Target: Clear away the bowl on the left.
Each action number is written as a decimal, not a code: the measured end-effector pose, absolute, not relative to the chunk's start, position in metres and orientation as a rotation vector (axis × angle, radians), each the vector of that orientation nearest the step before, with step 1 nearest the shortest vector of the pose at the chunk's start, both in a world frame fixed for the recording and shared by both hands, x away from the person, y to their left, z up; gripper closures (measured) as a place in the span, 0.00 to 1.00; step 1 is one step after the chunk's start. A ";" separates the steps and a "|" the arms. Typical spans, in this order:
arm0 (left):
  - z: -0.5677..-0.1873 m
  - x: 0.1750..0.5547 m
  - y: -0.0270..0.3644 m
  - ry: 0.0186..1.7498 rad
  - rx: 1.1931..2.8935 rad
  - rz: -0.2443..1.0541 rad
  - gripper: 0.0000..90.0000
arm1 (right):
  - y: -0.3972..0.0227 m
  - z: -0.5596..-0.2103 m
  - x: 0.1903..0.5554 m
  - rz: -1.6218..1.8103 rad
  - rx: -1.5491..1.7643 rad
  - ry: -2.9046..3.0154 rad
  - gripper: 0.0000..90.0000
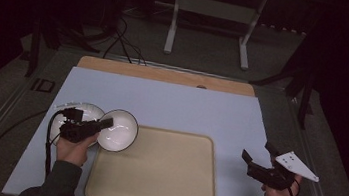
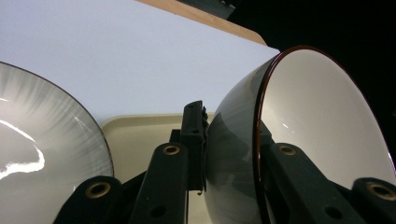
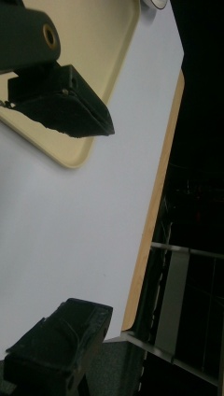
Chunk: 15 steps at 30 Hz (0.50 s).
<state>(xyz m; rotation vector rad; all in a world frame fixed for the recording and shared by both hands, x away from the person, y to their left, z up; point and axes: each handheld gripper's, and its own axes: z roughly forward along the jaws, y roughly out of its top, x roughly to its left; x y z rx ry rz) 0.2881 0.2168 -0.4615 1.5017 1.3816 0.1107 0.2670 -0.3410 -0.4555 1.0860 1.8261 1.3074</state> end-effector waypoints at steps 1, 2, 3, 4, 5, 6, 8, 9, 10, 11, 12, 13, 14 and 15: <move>-0.462 0.288 0.216 1.380 1.502 0.110 0.86 | -0.341 -0.456 0.267 1.307 1.086 1.826 0.13; -0.462 0.288 0.215 1.379 1.501 0.110 0.86 | -0.341 -0.455 0.267 1.307 1.086 1.826 0.13; -0.462 0.288 0.215 1.377 1.501 0.108 0.86 | -0.341 -0.455 0.267 1.307 1.086 1.826 0.13; -0.462 0.288 0.214 1.377 1.504 0.109 0.86 | -0.341 -0.455 0.267 1.307 1.086 1.826 0.13; -0.462 0.288 0.213 1.376 1.509 0.109 0.86 | -0.341 -0.455 0.267 1.307 1.086 1.826 0.13; -0.463 0.288 0.212 1.377 1.510 0.108 0.86 | -0.341 -0.455 0.267 1.307 1.086 1.825 0.13; -0.464 0.289 0.209 1.374 1.521 0.105 0.86 | -0.341 -0.455 0.267 1.306 1.086 1.826 0.13; -0.464 0.289 0.208 1.374 1.525 0.104 0.86 | -0.341 -0.455 0.267 1.307 1.086 1.826 0.13; -0.465 0.289 0.207 1.370 1.530 0.102 0.86 | -0.341 -0.455 0.267 1.307 1.085 1.826 0.13; -0.465 0.289 0.206 1.368 1.532 0.102 0.86 | -0.341 -0.455 0.267 1.306 1.085 1.826 0.13; -0.465 0.289 0.205 1.365 1.534 0.100 0.86 | -0.341 -0.455 0.267 1.306 1.086 1.826 0.13; -0.465 0.289 0.204 1.361 1.538 0.102 0.86 | -0.341 -0.455 0.267 1.306 1.085 1.826 0.13; -0.465 0.289 0.203 1.359 1.537 0.102 0.86 | -0.341 -0.455 0.267 1.306 1.085 1.825 0.13; -0.466 0.289 0.202 1.358 1.543 0.102 0.86 | -0.341 -0.455 0.267 1.306 1.085 1.826 0.13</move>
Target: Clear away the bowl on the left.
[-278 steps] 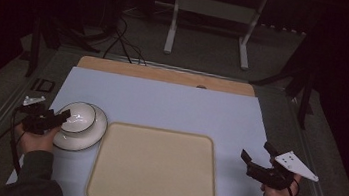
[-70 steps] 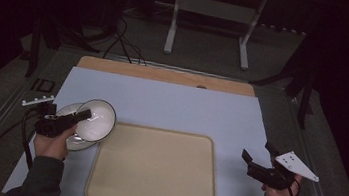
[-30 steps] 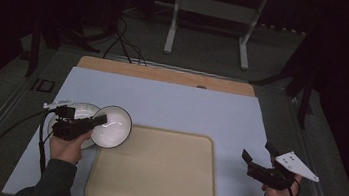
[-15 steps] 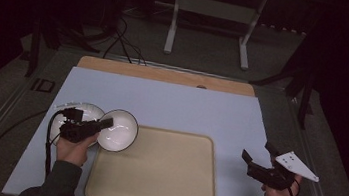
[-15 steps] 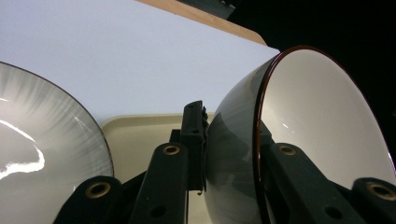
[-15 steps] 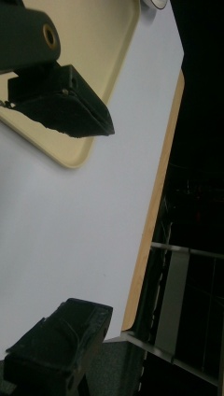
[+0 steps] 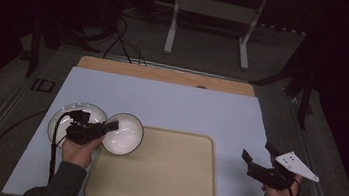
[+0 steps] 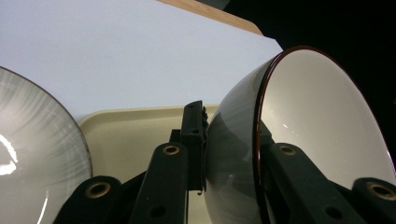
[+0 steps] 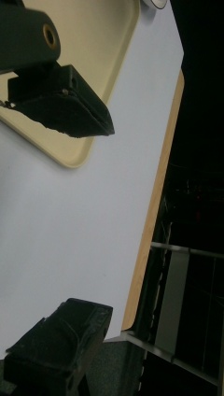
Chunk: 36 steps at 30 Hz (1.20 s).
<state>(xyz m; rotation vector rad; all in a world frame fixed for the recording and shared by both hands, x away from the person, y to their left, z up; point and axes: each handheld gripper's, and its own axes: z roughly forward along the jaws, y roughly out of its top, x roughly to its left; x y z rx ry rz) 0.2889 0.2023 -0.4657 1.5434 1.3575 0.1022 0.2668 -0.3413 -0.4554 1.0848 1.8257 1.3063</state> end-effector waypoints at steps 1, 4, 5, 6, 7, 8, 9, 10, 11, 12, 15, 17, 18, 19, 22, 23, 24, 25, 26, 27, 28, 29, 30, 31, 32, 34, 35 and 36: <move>-0.466 0.289 0.201 1.356 1.546 0.101 0.86 | -0.341 -0.455 0.267 1.307 1.085 1.826 0.13; -0.467 0.289 0.198 1.351 1.563 0.098 0.86 | -0.341 -0.455 0.267 1.306 1.085 1.826 0.13; -0.468 0.289 0.197 1.351 1.563 0.098 0.86 | -0.341 -0.455 0.267 1.306 1.085 1.826 0.13; -0.468 0.289 0.196 1.348 1.568 0.094 0.86 | -0.341 -0.455 0.267 1.306 1.086 1.827 0.13; -0.468 0.290 0.195 1.346 1.569 0.094 0.86 | -0.341 -0.455 0.267 1.306 1.085 1.826 0.13; -0.469 0.290 0.194 1.345 1.571 0.092 0.86 | -0.341 -0.455 0.267 1.307 1.085 1.826 0.13; -0.469 0.290 0.193 1.342 1.577 0.091 0.86 | -0.341 -0.455 0.267 1.306 1.084 1.827 0.13; -0.469 0.290 0.192 1.344 1.576 0.091 0.86 | -0.341 -0.455 0.267 1.307 1.085 1.827 0.13; -0.470 0.290 0.192 1.343 1.580 0.090 0.86 | -0.341 -0.455 0.267 1.306 1.085 1.827 0.13; -0.470 0.290 0.191 1.342 1.582 0.087 0.86 | -0.341 -0.455 0.267 1.306 1.085 1.827 0.13; -0.471 0.290 0.189 1.343 1.585 0.083 0.86 | -0.341 -0.455 0.267 1.306 1.085 1.826 0.13; -0.471 0.290 0.188 1.341 1.588 0.081 0.86 | -0.341 -0.455 0.267 1.306 1.085 1.827 0.13; -0.472 0.290 0.187 1.342 1.589 0.082 0.86 | -0.341 -0.455 0.267 1.306 1.085 1.828 0.13; -0.472 0.290 0.186 1.342 1.591 0.079 0.86 | -0.341 -0.455 0.267 1.307 1.085 1.827 0.13; -0.473 0.290 0.183 1.337 1.602 0.076 0.85 | -0.341 -0.456 0.267 1.306 1.084 1.829 0.13; -0.473 0.290 0.182 1.338 1.601 0.073 0.85 | -0.341 -0.456 0.267 1.306 1.083 1.829 0.13; -0.474 0.290 0.181 1.335 1.608 0.073 0.85 | -0.341 -0.456 0.267 1.307 1.082 1.829 0.13; -0.474 0.291 0.180 1.332 1.611 0.071 0.85 | -0.341 -0.455 0.267 1.307 1.081 1.829 0.13; -0.474 0.291 0.179 1.333 1.611 0.067 0.85 | -0.341 -0.456 0.267 1.307 1.081 1.829 0.13; -0.474 0.291 0.178 1.331 1.614 0.066 0.85 | -0.341 -0.456 0.267 1.307 1.082 1.829 0.13; -0.475 0.291 0.177 1.331 1.615 0.066 0.85 | -0.341 -0.456 0.267 1.307 1.083 1.828 0.13; -0.475 0.291 0.177 1.330 1.617 0.064 0.85 | -0.341 -0.455 0.267 1.307 1.083 1.828 0.13; -0.475 0.291 0.176 1.328 1.617 0.062 0.85 | -0.341 -0.455 0.267 1.307 1.083 1.828 0.13; -0.475 0.291 0.175 1.327 1.617 0.061 0.85 | -0.341 -0.456 0.267 1.307 1.083 1.829 0.13; -0.476 0.291 0.175 1.326 1.617 0.059 0.85 | -0.341 -0.456 0.267 1.307 1.083 1.829 0.13; -0.476 0.291 0.174 1.324 1.619 0.059 0.85 | -0.341 -0.456 0.267 1.307 1.084 1.829 0.13; -0.476 0.291 0.173 1.325 1.620 0.058 0.85 | -0.341 -0.455 0.267 1.306 1.083 1.829 0.13; -0.476 0.291 0.173 1.325 1.620 0.058 0.85 | -0.341 -0.456 0.267 1.306 1.084 1.828 0.13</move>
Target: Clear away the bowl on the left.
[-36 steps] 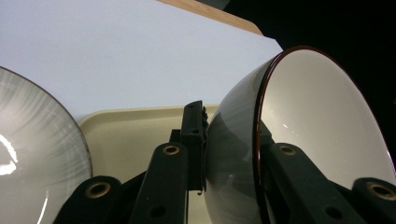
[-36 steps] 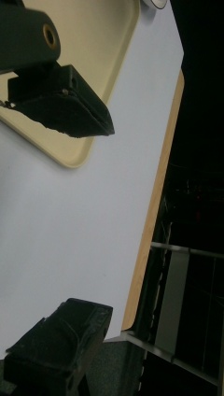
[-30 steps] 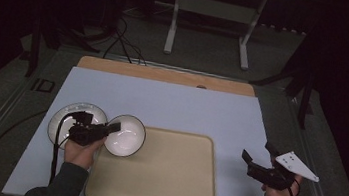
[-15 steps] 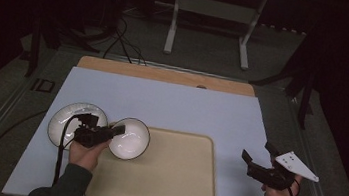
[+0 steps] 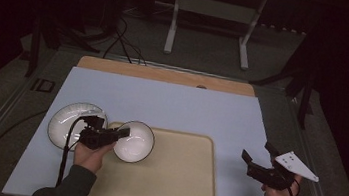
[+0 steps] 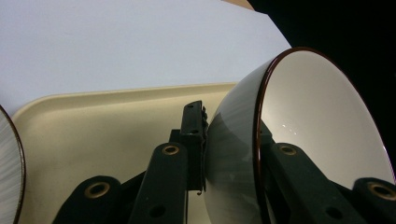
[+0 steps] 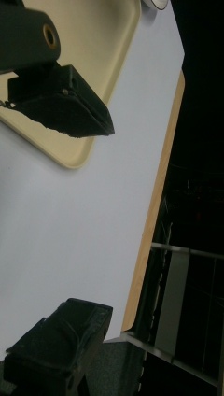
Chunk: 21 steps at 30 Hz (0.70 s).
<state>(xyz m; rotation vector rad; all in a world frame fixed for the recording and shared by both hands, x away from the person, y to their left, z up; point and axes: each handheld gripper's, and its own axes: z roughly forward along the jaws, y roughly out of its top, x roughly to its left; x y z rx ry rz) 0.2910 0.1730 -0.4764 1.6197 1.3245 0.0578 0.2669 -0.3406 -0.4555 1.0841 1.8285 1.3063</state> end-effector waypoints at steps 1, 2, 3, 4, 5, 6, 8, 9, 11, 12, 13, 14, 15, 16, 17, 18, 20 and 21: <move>-0.477 0.291 0.172 1.325 1.618 0.056 0.85 | -0.341 -0.455 0.267 1.307 1.084 1.829 0.13; -0.477 0.291 0.172 1.325 1.617 0.055 0.85 | -0.341 -0.455 0.267 1.306 1.083 1.829 0.13; -0.477 0.291 0.171 1.324 1.618 0.055 0.85 | -0.341 -0.456 0.267 1.306 1.084 1.828 0.13; -0.477 0.291 0.171 1.322 1.622 0.055 0.85 | -0.341 -0.455 0.267 1.306 1.084 1.828 0.13; -0.477 0.291 0.170 1.321 1.623 0.052 0.85 | -0.341 -0.455 0.267 1.306 1.084 1.827 0.13; -0.477 0.291 0.170 1.322 1.621 0.051 0.85 | -0.341 -0.455 0.267 1.306 1.084 1.827 0.13; -0.478 0.291 0.168 1.320 1.623 0.053 0.85 | -0.341 -0.455 0.266 1.305 1.083 1.827 0.13; -0.478 0.291 0.168 1.320 1.625 0.051 0.85 | -0.341 -0.455 0.266 1.306 1.083 1.828 0.13; -0.479 0.292 0.166 1.318 1.626 0.051 0.85 | -0.341 -0.455 0.266 1.306 1.085 1.826 0.13; -0.479 0.292 0.166 1.317 1.627 0.050 0.85 | -0.342 -0.455 0.266 1.307 1.084 1.826 0.13; -0.479 0.292 0.165 1.316 1.633 0.047 0.85 | -0.342 -0.455 0.266 1.306 1.085 1.826 0.13; -0.479 0.292 0.165 1.314 1.636 0.046 0.85 | -0.342 -0.455 0.266 1.307 1.083 1.827 0.13; -0.479 0.292 0.164 1.315 1.637 0.046 0.85 | -0.341 -0.455 0.266 1.308 1.083 1.827 0.13; -0.480 0.292 0.163 1.313 1.637 0.046 0.85 | -0.341 -0.455 0.267 1.306 1.083 1.829 0.13; -0.480 0.292 0.163 1.313 1.638 0.046 0.85 | -0.341 -0.455 0.266 1.305 1.082 1.830 0.13; -0.480 0.292 0.163 1.312 1.638 0.045 0.85 | -0.341 -0.455 0.266 1.305 1.082 1.830 0.13; -0.480 0.293 0.162 1.311 1.634 0.040 0.85 | -0.342 -0.455 0.266 1.306 1.083 1.828 0.13; -0.480 0.293 0.162 1.311 1.634 0.040 0.85 | -0.342 -0.455 0.266 1.306 1.083 1.828 0.13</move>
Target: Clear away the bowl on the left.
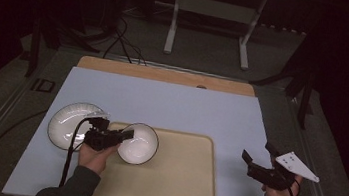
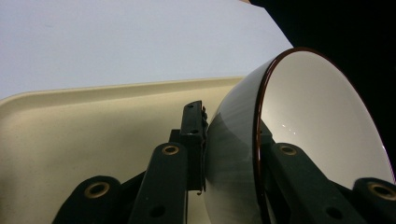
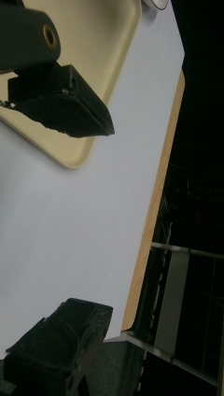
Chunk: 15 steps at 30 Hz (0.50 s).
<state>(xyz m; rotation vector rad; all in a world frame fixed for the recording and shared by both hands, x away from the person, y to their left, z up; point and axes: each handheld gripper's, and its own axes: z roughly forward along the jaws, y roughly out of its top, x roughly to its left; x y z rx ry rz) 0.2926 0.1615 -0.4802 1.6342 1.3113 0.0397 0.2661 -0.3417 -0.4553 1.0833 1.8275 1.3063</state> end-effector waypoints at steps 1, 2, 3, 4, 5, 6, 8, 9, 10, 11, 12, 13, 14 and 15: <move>-0.481 0.293 0.161 1.312 1.637 0.041 0.85 | -0.342 -0.455 0.266 1.307 1.086 1.825 0.13; -0.481 0.293 0.160 1.310 1.642 0.040 0.85 | -0.342 -0.455 0.266 1.307 1.085 1.826 0.13; -0.481 0.293 0.159 1.310 1.642 0.037 0.85 | -0.342 -0.455 0.266 1.306 1.084 1.828 0.13; -0.481 0.293 0.158 1.306 1.647 0.038 0.85 | -0.341 -0.455 0.266 1.306 1.082 1.829 0.13; -0.481 0.293 0.157 1.305 1.647 0.037 0.85 | -0.341 -0.455 0.266 1.305 1.081 1.830 0.13; -0.482 0.293 0.157 1.303 1.648 0.037 0.85 | -0.341 -0.455 0.266 1.305 1.081 1.830 0.13; -0.482 0.293 0.155 1.301 1.651 0.036 0.85 | -0.341 -0.455 0.266 1.306 1.083 1.828 0.13; -0.482 0.293 0.154 1.300 1.649 0.036 0.85 | -0.342 -0.455 0.266 1.306 1.083 1.828 0.13; -0.483 0.293 0.153 1.299 1.654 0.035 0.85 | -0.342 -0.455 0.266 1.306 1.083 1.828 0.13; -0.483 0.293 0.152 1.299 1.656 0.036 0.85 | -0.342 -0.455 0.266 1.306 1.082 1.828 0.13; -0.483 0.293 0.152 1.296 1.661 0.037 0.85 | -0.342 -0.455 0.266 1.306 1.082 1.828 0.13; -0.483 0.293 0.152 1.296 1.661 0.037 0.85 | -0.342 -0.455 0.266 1.306 1.082 1.828 0.13; -0.484 0.293 0.150 1.295 1.666 0.034 0.85 | -0.342 -0.455 0.266 1.306 1.082 1.828 0.13; -0.484 0.293 0.149 1.294 1.667 0.036 0.85 | -0.342 -0.455 0.266 1.307 1.083 1.828 0.13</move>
